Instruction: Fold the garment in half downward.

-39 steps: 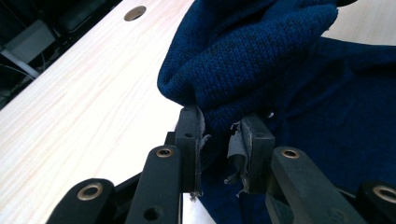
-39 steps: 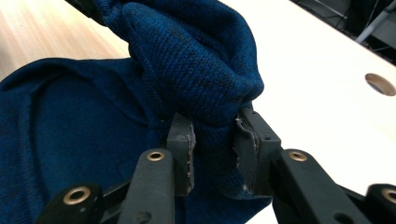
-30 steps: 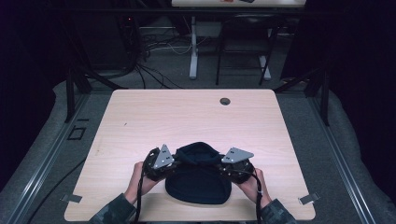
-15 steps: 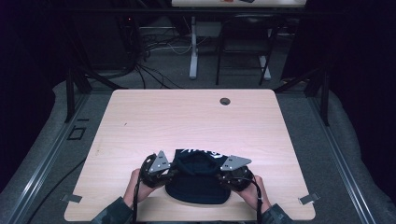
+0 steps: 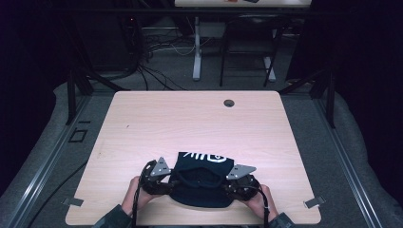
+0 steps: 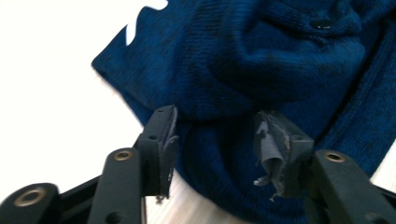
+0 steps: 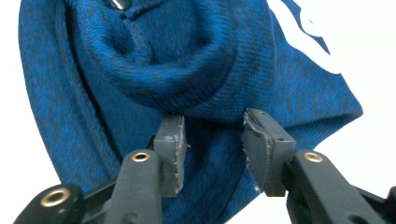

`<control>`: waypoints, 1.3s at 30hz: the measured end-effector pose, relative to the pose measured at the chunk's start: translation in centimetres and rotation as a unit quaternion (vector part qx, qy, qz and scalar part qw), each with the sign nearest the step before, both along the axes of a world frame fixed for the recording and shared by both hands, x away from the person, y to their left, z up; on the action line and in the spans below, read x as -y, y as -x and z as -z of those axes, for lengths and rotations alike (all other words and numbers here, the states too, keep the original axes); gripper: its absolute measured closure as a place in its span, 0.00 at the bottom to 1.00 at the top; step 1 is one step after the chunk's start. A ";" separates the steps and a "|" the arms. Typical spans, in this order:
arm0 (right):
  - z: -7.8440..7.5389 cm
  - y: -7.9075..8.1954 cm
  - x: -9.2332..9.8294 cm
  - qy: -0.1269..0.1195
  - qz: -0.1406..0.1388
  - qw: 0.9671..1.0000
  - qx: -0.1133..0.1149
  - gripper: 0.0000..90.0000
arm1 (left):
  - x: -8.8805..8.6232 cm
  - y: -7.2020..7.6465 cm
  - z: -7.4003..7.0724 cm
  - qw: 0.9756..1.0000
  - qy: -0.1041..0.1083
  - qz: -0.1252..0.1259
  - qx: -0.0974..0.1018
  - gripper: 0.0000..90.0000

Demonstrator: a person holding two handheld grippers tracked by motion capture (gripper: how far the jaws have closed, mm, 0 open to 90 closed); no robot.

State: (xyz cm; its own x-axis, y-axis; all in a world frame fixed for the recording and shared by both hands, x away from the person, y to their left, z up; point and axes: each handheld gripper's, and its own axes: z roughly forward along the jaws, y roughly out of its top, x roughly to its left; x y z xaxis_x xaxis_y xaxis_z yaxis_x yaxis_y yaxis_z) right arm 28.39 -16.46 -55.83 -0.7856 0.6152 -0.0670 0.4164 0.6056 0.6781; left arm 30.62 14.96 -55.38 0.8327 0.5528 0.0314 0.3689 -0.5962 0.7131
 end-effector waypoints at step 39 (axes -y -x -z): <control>-1.4 -3.4 -1.8 -0.055 0.037 0.997 -0.049 0.46 | 2.0 -2.1 0.4 1.000 0.010 -0.018 -0.001 0.36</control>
